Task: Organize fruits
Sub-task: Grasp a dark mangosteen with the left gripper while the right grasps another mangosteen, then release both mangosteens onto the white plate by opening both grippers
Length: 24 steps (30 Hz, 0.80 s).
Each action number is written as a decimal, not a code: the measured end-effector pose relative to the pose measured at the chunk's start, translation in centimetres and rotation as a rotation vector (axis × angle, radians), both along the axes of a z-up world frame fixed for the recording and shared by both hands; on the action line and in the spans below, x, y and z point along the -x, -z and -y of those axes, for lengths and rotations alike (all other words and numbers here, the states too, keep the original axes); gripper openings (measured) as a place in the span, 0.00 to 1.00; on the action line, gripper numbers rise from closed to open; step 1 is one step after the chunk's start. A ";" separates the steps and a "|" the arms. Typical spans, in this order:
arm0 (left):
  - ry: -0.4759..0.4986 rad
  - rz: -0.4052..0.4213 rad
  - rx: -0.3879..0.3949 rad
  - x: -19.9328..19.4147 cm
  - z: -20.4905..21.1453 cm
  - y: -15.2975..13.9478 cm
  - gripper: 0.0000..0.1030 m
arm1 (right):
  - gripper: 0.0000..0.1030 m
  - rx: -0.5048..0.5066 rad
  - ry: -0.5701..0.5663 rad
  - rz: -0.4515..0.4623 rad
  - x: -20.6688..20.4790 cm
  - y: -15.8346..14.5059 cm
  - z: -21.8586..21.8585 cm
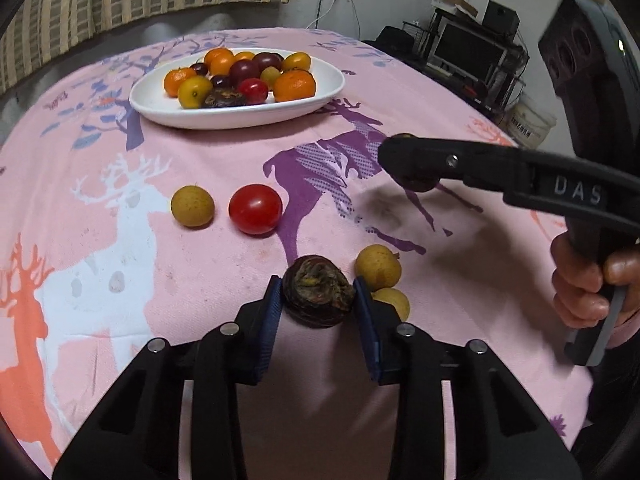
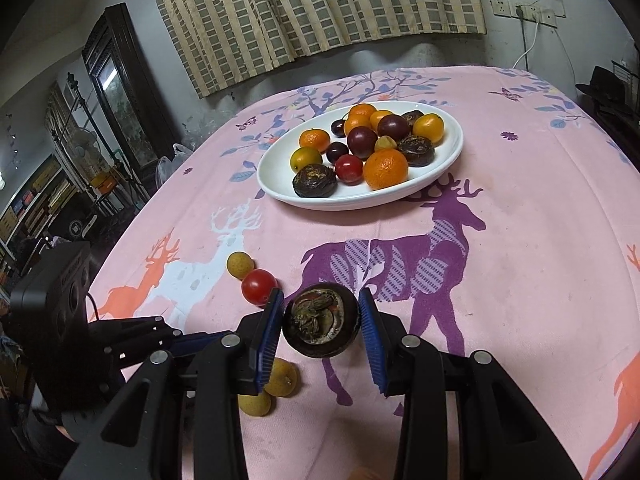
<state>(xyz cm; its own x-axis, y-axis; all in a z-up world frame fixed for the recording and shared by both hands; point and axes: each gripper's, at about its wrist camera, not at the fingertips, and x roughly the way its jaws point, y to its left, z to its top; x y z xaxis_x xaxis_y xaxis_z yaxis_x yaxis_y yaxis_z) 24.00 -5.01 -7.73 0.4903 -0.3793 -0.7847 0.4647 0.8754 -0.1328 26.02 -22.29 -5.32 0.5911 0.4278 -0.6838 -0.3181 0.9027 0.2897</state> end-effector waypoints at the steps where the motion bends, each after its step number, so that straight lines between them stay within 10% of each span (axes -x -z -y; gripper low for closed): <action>1: -0.002 0.004 -0.004 0.0 0.1 0.0 0.34 | 0.38 0.003 0.000 0.003 0.0 0.0 -0.1; 11: -0.022 0.072 0.075 -1.6 -2.4 -5.2 0.34 | 0.38 0.002 0.011 0.085 -0.9 -1.9 0.5; 23: -0.141 0.145 -0.003 -19.7 0.7 -8.9 0.35 | 0.38 0.057 0.101 0.192 -14.0 -4.1 0.6; 24: -0.171 0.141 -0.016 -20.9 0.8 -8.6 0.47 | 0.51 0.065 0.098 0.181 -14.8 -3.7 0.4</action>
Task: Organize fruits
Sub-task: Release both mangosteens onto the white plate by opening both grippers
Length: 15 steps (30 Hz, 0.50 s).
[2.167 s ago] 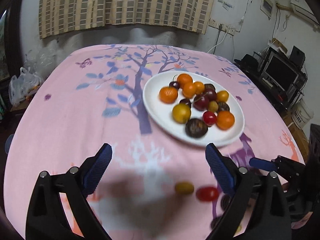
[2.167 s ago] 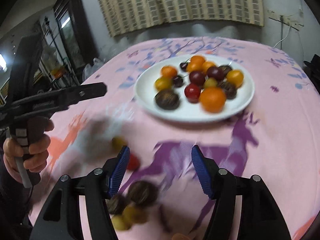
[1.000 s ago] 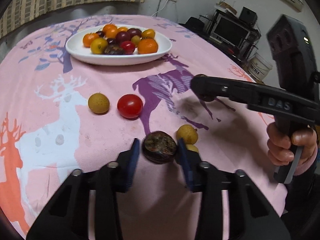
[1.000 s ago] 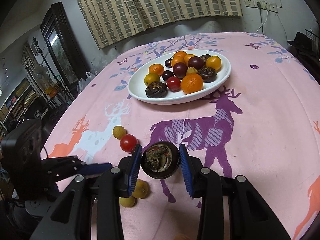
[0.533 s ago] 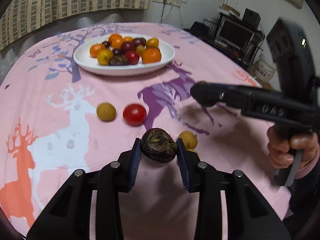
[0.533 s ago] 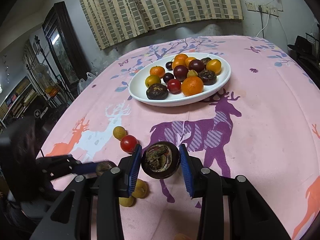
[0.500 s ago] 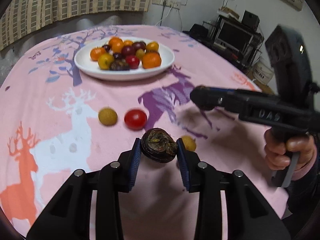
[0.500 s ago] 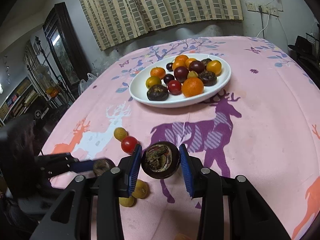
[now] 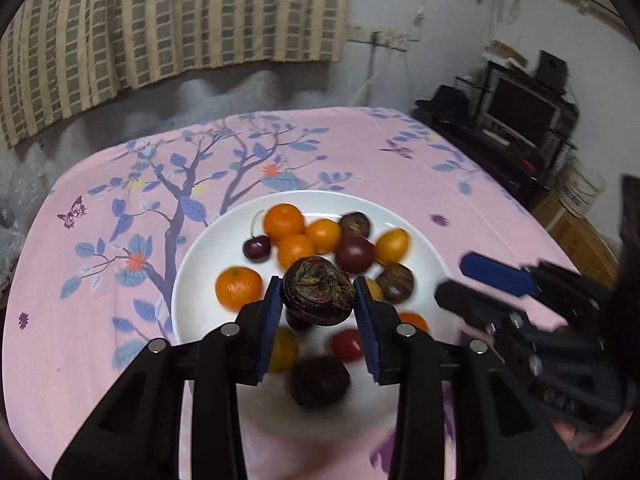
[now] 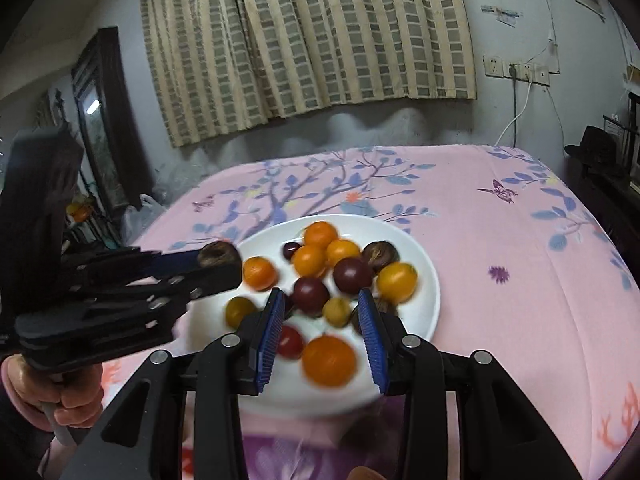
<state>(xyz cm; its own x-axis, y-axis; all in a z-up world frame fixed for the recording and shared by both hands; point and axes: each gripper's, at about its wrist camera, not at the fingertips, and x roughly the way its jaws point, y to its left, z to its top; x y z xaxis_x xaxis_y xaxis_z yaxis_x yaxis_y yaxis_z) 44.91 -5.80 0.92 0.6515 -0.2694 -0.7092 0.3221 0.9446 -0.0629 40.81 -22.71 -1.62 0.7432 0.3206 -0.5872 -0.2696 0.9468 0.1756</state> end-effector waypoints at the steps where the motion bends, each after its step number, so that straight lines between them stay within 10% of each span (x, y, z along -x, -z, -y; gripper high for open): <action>1: -0.049 0.006 -0.024 -0.9 0.0 0.2 0.57 | 0.62 0.013 0.003 -0.011 -0.3 0.3 -0.2; 3: -0.116 0.039 -0.042 -0.8 -0.6 0.0 0.89 | 0.70 0.019 0.008 -0.024 0.2 0.7 -0.3; 15: -0.169 0.041 0.044 13.0 -7.6 0.3 0.95 | 0.70 0.019 -0.158 -0.091 11.7 1.9 -1.0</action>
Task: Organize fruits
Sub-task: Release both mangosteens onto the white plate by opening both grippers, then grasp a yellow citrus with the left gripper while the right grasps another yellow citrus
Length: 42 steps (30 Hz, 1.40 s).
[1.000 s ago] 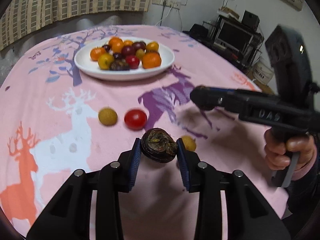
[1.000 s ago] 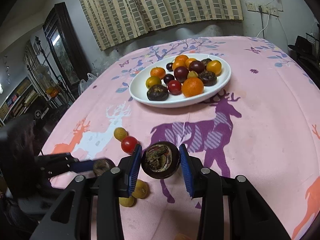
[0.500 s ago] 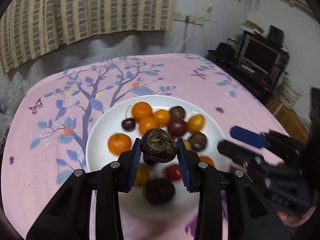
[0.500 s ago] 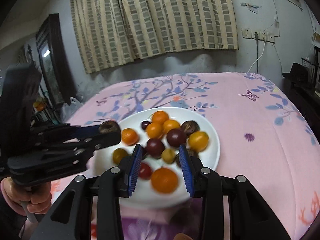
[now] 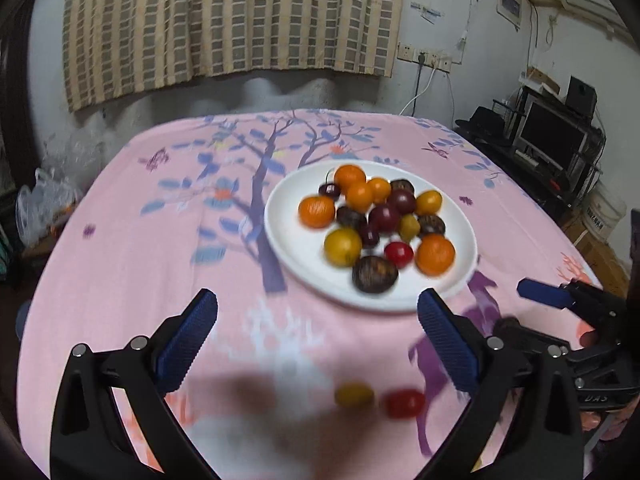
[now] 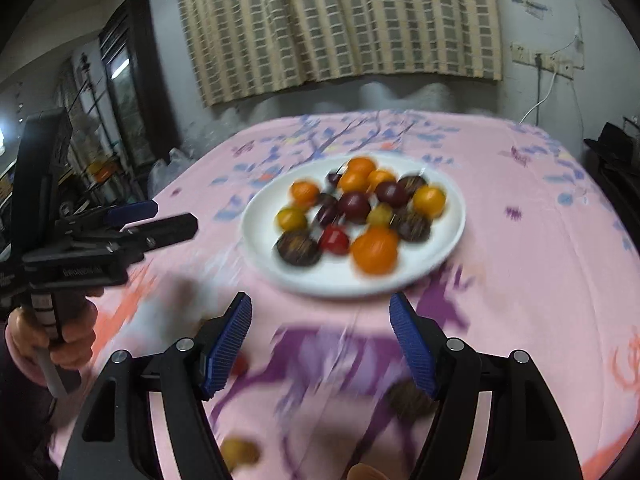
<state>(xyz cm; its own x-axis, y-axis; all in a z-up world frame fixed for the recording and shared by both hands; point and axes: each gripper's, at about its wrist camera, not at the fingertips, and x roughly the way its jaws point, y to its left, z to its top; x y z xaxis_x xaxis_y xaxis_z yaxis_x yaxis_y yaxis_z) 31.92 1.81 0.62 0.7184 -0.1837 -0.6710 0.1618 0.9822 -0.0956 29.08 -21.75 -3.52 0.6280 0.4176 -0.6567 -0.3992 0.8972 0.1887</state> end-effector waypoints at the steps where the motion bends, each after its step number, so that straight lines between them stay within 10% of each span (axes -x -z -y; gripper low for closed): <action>1: -0.008 -0.004 0.025 1.0 -0.5 0.3 0.95 | 0.70 -0.002 -0.011 -0.018 0.8 0.5 -0.1; 9: -0.007 -0.009 0.075 7.2 -1.1 3.4 0.95 | 0.33 -0.026 -0.067 -0.153 3.9 3.7 -1.4; 20: 0.048 -0.013 0.065 7.8 -0.2 3.6 0.95 | 0.24 -0.051 -0.158 -0.241 5.1 5.0 -2.5; 29: 0.288 -0.035 0.027 9.8 4.6 4.5 0.95 | 0.25 -0.134 0.070 -0.096 5.6 2.1 3.1; 36: 0.448 -0.115 -0.047 10.6 8.9 6.7 0.53 | 0.25 -0.147 0.067 -0.092 5.9 1.9 3.5; 42: 0.443 -0.151 -0.044 10.2 9.1 7.4 0.40 | 0.25 -0.140 0.056 -0.093 5.5 1.9 3.1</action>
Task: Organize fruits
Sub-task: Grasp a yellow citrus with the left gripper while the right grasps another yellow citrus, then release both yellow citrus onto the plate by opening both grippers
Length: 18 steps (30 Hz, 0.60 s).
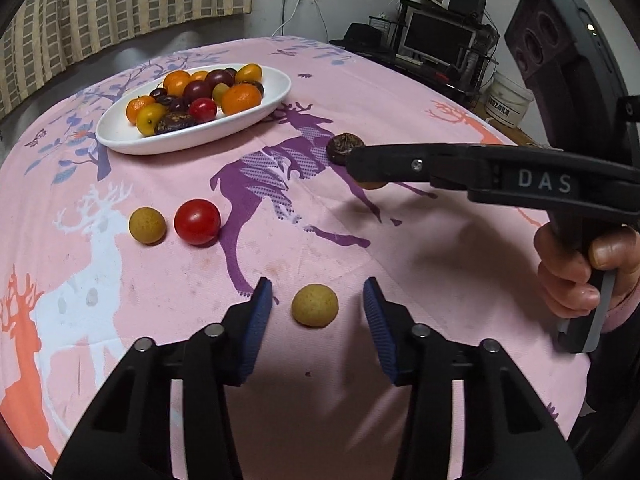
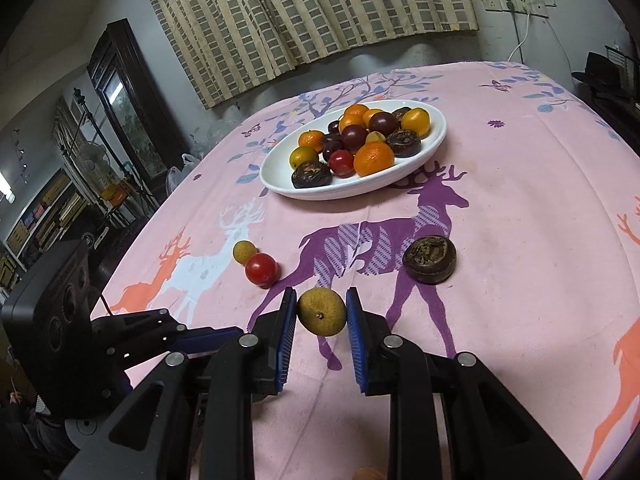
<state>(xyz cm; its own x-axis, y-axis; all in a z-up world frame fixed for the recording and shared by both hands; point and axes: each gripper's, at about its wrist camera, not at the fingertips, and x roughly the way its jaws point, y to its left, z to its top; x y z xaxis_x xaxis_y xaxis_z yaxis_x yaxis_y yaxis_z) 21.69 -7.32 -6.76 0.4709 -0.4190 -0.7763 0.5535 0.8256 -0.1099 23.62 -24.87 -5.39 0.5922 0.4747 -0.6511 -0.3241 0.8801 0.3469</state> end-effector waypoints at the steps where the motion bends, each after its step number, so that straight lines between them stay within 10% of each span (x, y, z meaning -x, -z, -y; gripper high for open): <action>1: -0.001 -0.005 0.000 -0.2 0.0 0.1 0.39 | 0.25 0.001 -0.001 0.001 0.0 0.0 0.0; 18: -0.006 -0.030 -0.005 -0.3 -0.1 -0.2 0.23 | 0.25 0.012 0.007 -0.007 -0.2 0.1 0.0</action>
